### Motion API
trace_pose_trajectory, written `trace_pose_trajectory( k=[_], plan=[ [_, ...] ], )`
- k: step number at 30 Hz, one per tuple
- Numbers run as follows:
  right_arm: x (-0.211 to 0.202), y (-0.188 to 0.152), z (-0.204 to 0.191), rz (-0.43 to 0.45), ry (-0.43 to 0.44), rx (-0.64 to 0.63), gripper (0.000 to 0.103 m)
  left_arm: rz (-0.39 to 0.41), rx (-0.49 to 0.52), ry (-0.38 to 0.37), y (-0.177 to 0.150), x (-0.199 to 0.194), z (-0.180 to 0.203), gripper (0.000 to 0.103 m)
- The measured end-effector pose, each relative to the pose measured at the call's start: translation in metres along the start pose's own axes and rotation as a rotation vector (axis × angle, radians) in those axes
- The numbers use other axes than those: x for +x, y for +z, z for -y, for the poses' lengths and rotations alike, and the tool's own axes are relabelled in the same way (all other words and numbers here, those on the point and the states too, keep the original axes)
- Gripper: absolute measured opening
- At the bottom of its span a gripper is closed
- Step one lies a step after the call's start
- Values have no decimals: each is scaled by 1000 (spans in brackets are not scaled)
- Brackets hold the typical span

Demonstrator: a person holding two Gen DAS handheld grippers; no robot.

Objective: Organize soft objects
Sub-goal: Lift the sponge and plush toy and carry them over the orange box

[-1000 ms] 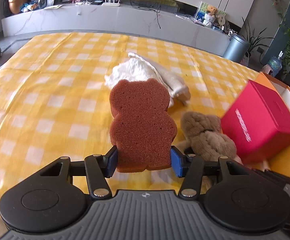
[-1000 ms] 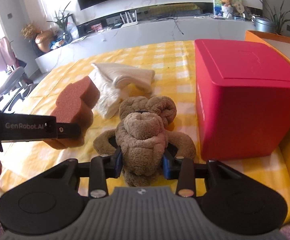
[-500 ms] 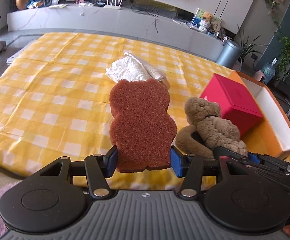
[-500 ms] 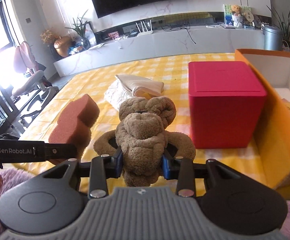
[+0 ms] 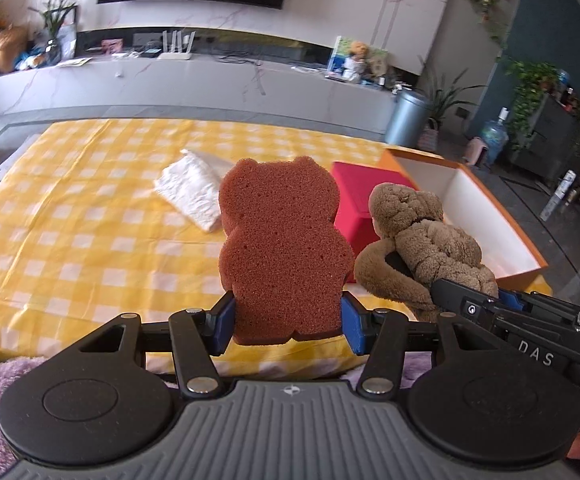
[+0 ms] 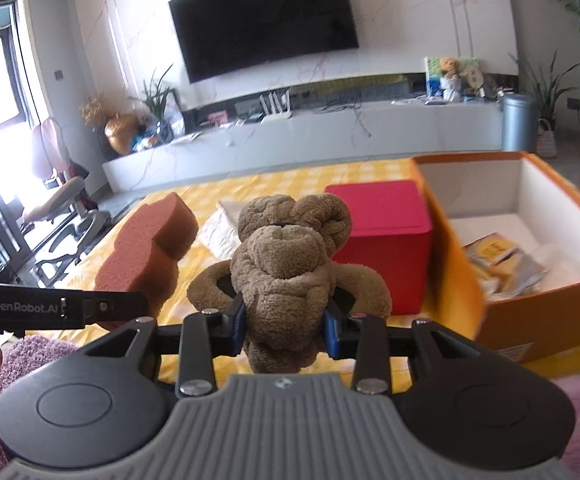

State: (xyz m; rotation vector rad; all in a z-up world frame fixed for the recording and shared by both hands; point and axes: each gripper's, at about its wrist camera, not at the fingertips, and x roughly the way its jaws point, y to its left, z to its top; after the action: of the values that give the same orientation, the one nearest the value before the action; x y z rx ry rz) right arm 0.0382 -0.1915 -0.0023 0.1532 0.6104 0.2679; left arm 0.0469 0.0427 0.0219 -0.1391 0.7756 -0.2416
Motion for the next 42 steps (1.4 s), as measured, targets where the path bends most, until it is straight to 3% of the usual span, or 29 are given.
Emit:
trace_pose_trajectory(
  k=[11,20,28,36,42],
  plan=[
    [-45,10,51,51,-112,-4,36,-31,114,-123,16,20,57,61],
    [-52,42,100,63,-187,-80,36,-44,263,-160,48,57,105,61],
    [-28,86,151,37,-213,-96,36,-77,361,-193,80,98,145,61],
    [35,103,187,-109,-268,-229,36,-129,494,-174,105,152,189,61],
    [73,105,205,-185,-285,-315,36,-202,594,-127,101,199,212,61]
  ],
)
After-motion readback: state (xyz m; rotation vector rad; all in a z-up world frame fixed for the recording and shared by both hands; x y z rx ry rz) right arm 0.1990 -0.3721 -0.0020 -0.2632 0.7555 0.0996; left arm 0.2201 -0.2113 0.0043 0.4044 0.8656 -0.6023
